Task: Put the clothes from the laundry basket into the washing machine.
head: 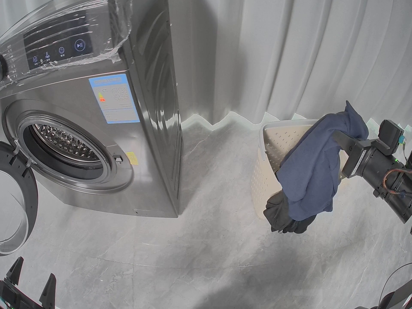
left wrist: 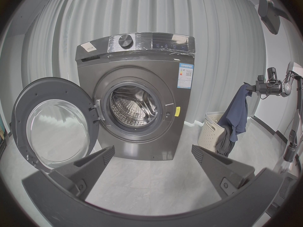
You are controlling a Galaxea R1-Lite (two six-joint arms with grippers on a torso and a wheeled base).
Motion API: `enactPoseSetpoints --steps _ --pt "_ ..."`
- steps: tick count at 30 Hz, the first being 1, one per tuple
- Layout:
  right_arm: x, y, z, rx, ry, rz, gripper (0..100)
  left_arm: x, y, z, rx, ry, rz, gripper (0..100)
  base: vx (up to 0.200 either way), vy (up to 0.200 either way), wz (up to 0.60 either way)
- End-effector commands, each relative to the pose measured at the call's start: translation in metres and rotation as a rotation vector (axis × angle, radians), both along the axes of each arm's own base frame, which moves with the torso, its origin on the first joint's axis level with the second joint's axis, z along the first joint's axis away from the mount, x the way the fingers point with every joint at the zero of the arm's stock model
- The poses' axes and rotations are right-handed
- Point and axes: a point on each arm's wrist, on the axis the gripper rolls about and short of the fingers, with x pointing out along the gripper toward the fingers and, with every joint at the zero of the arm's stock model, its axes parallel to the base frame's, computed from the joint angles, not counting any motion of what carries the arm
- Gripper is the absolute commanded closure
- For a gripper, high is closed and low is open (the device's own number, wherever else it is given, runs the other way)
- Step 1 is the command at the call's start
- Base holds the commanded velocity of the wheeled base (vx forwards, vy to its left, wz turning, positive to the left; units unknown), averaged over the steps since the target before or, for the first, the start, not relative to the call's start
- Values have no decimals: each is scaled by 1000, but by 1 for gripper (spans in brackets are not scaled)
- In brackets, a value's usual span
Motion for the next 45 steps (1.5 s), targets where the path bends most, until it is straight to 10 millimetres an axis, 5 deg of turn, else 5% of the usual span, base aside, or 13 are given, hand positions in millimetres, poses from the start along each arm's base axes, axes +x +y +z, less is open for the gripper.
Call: enactPoseSetpoints --steps 1,25,45 --pt "0 0 0 -1 2 1 100 0 0 -4 0 -4 -1 0 0 200 0" --pt "1 1 0 -1 0 5 100 0 0 -5 -2 -2 1 0 0 200 0" --pt "0 1 -1 -2 1 10 100 0 0 -5 -3 -1 1 0 0 0 0"
